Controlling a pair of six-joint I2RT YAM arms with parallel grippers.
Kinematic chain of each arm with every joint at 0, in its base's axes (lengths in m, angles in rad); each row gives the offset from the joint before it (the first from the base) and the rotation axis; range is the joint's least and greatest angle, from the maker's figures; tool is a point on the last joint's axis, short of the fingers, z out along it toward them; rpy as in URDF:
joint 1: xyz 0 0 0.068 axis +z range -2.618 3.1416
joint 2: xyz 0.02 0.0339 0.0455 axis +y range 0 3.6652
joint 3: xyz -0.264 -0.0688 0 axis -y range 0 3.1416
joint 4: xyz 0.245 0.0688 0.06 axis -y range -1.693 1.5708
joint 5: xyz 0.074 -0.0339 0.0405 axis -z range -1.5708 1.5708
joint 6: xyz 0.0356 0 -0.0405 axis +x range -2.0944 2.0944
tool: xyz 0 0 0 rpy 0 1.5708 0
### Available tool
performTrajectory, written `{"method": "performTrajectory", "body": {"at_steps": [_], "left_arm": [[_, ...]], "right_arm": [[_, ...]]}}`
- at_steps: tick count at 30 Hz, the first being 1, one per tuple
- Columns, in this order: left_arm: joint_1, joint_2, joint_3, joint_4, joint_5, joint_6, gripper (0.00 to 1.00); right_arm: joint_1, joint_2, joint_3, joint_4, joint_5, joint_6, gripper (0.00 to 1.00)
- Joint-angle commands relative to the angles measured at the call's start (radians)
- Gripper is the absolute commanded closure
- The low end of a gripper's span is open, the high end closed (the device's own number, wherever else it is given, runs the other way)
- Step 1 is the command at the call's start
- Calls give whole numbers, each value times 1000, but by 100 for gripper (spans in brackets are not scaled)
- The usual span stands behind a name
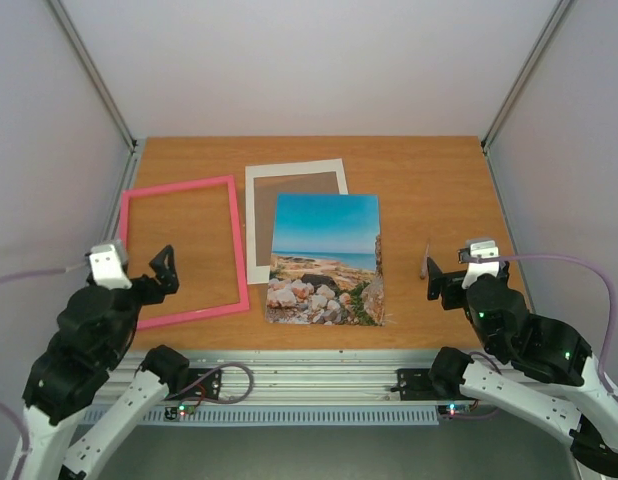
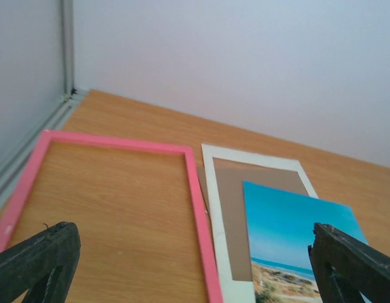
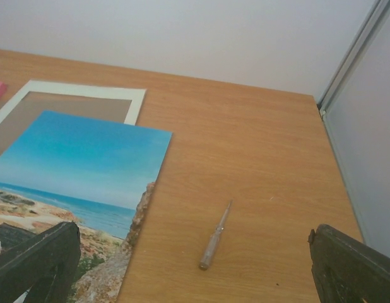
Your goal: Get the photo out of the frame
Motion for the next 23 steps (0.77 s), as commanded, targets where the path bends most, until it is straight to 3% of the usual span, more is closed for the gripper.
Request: {"method": "performTrajectory", "body": {"at_steps": [1, 7, 23], "left_arm": [[1, -120, -53, -17, -100, 88, 1], [2, -195, -109, -4, -105, 131, 1], [2, -194, -134, -30, -95, 107, 1]], "right_arm": [[-1, -2, -6, 17, 12, 27, 2], [-1, 22, -14, 20, 22, 49, 1], [-1, -11, -16, 21, 17, 49, 2]]}}
